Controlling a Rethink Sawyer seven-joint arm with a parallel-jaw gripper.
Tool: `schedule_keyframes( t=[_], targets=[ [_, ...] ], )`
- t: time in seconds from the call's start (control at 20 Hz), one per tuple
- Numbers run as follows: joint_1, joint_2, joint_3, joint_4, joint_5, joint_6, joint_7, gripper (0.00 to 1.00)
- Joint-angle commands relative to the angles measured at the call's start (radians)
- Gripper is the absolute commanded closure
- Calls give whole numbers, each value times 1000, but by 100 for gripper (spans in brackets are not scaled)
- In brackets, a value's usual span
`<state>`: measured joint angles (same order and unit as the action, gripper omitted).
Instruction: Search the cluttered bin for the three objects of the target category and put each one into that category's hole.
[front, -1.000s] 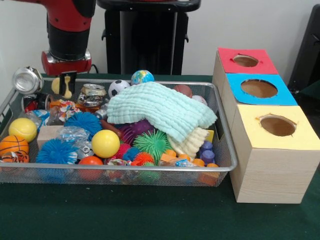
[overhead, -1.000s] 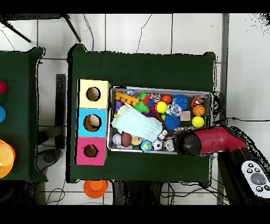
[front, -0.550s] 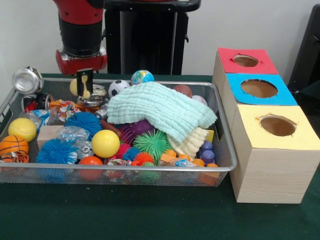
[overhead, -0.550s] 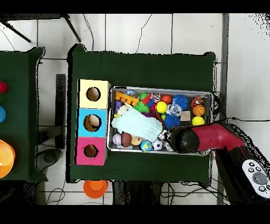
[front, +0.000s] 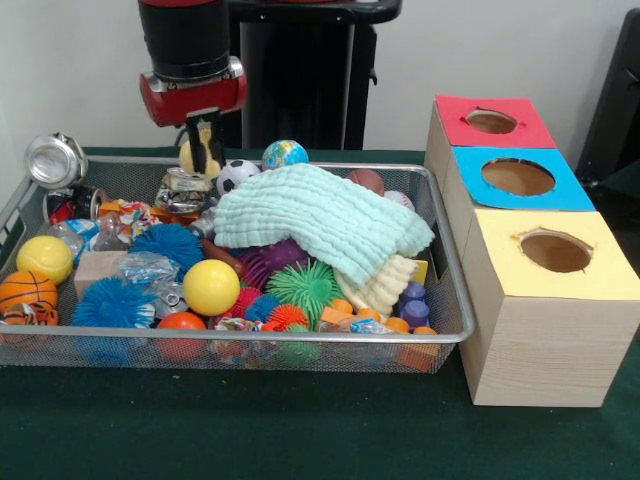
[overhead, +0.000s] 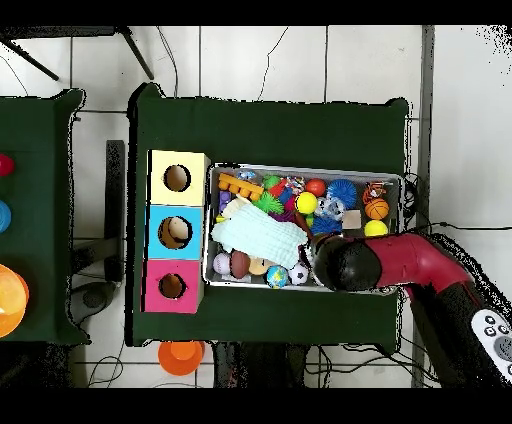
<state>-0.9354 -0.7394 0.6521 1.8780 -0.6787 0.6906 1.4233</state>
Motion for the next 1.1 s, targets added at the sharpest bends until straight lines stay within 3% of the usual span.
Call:
schedule_keyframes(
  t=[0.05,0.45,0.7,1.1],
  targets=[
    [-16,-36,93,144,30,-71,-53,100],
    [92,-86,53,190,56,-171,125,100],
    [159,-131,21,196,98,-172,171,100],
    [254,-269,24,277,269,-243,263,100]
  ],
)
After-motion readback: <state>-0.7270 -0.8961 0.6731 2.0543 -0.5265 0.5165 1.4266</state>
